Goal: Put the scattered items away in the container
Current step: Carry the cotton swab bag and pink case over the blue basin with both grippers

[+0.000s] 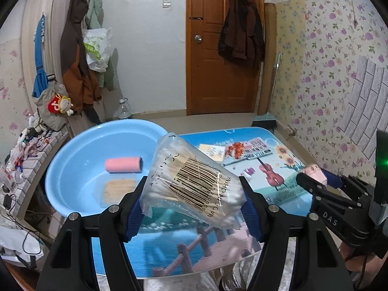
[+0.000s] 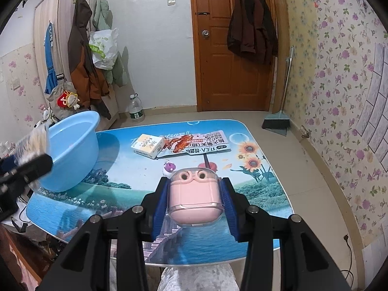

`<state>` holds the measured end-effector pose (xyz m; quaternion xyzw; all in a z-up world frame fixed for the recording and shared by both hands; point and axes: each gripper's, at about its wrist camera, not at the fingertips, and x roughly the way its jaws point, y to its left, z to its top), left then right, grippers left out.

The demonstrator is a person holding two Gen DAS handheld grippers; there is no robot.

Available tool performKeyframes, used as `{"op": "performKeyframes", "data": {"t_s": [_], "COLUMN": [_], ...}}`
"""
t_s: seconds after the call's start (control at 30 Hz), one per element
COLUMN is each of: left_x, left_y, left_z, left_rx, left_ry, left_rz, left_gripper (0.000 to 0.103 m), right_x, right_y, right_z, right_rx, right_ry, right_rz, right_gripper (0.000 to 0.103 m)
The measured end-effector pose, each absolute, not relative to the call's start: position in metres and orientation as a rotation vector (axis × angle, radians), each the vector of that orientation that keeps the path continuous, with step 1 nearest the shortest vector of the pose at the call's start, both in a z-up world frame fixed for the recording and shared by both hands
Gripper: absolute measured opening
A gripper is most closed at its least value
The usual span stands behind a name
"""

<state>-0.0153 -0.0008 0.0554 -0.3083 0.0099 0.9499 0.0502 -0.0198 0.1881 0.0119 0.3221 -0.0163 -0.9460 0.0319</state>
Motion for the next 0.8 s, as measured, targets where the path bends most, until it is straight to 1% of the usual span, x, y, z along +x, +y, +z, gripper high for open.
{"op": "performKeyframes", "data": {"t_s": [0.37, 0.8], "left_x": [-0.021, -0.040], "left_y": [-0.055, -0.105], "left_z": [0.092, 0.102], "left_rx": [-0.881, -0.906], "left_ry": [-0.020, -0.069], "left_rz": [3.018, 3.076], "left_gripper": [0.067, 0.067], "right_x": [-0.023, -0.033], "right_y": [0.172, 0.135], "right_z": [0.017, 0.042], "right_rx": [0.975, 0.912], "right_ry": [-0.028, 0.029], "right_rz": [-2.884, -2.829], "right_gripper": [0.044, 0.044]}}
